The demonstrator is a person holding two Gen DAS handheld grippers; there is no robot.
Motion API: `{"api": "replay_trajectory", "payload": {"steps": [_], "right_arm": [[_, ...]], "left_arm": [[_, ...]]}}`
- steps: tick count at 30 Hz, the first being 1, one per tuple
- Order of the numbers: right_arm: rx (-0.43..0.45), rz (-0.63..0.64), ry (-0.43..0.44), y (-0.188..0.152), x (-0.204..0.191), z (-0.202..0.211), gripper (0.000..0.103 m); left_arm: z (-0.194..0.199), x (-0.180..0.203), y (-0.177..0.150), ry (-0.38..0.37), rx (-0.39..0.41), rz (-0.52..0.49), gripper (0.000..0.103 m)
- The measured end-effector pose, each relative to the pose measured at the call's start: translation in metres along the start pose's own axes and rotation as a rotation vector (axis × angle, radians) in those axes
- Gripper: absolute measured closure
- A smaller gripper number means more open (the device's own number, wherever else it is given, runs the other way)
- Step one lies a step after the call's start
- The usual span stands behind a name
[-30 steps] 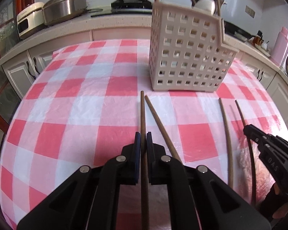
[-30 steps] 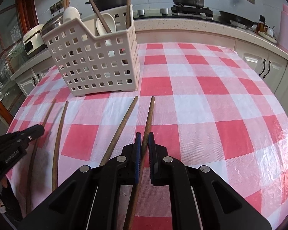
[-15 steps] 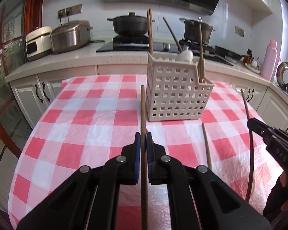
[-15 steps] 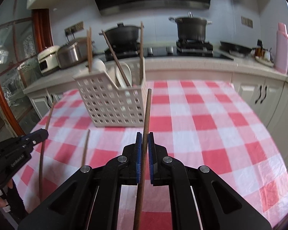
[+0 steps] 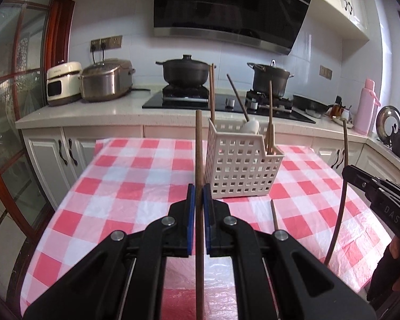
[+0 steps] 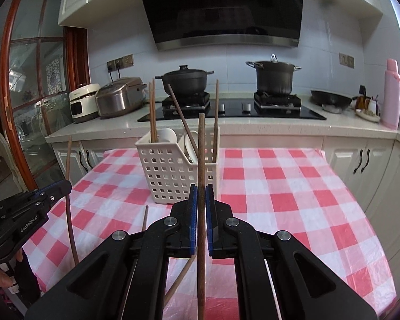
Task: Organize utensils
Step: 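Lift both chopsticks upright and carry them over the white caddy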
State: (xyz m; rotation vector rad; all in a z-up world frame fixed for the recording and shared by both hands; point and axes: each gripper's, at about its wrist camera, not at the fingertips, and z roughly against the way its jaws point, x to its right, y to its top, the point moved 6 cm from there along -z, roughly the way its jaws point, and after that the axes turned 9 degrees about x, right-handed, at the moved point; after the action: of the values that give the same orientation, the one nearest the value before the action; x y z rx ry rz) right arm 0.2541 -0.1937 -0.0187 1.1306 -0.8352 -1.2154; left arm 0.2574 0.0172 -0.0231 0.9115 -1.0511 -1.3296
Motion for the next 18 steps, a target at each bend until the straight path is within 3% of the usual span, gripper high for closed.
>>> {"api": "replay_trajectory", "payload": {"steps": [18], "right_arm": [[0.039,0.011,-0.002,0.011,-0.007,0.021,0.097]], "left_arm": [[0.035,0.006,0.014,0.014,0.082,-0.043,0.097]]}}
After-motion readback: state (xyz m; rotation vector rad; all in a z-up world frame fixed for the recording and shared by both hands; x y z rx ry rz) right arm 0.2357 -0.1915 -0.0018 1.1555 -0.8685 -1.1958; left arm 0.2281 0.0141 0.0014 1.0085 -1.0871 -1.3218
